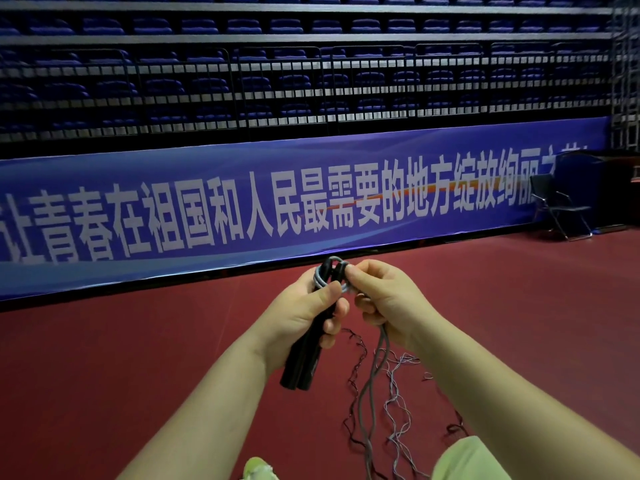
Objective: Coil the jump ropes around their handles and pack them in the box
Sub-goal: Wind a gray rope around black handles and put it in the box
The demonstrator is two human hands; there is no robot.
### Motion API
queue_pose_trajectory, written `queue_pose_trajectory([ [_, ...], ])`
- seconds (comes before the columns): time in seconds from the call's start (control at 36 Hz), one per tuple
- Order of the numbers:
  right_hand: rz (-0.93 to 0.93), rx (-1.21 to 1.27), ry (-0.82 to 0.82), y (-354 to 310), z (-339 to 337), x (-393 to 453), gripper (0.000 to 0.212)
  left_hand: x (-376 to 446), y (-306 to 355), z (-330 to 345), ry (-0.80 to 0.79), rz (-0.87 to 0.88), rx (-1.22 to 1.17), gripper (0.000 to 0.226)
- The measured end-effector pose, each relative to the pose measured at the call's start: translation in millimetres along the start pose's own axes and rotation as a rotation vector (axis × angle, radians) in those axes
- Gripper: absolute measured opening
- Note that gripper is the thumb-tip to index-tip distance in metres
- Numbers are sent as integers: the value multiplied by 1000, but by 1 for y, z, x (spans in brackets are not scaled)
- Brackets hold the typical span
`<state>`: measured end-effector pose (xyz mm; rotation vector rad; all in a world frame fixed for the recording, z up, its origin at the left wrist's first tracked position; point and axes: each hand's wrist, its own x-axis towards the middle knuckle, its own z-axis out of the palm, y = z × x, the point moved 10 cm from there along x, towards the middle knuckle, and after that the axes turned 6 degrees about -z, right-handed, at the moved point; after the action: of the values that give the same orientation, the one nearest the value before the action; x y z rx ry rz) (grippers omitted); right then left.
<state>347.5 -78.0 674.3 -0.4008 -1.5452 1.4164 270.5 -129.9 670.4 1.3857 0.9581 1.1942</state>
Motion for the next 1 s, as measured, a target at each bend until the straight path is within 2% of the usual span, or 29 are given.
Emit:
queue_pose_trajectory([
  [0.06,-40,-98,33,-1,-2,-1,27,1,3,-1,44,13,30,49],
  [0.17,-158,-336,122,-11,-9,-2,36,3,11,4,94,51,76,54],
  [0.31,-247,-519,167,-22,-12,-5,44,6,15,4,126,70,111,44],
  [0.44,-262,-600,196,-19,-16,-5,57,8,9,-2,187,56,154,38],
  [0.5,-253,-612,192,-16,-15,-4,57,9,6,-8,232,45,188,27],
  [0.58,-218,-618,146,-10,-11,-2,55,9,2,-16,304,28,242,10],
  [0.72,-83,-661,-54,2,-4,-1,44,6,-6,-41,401,-21,328,11],
  [0.83,-37,-1159,-307,1,5,-10,26,6,-18,-53,399,-86,496,10],
  [0.92,-113,-1411,-301,-14,9,-13,23,8,-21,-54,401,-110,631,8],
  [1.0,-223,-1498,-242,-36,8,-13,19,9,-21,-55,406,-146,758,8],
])
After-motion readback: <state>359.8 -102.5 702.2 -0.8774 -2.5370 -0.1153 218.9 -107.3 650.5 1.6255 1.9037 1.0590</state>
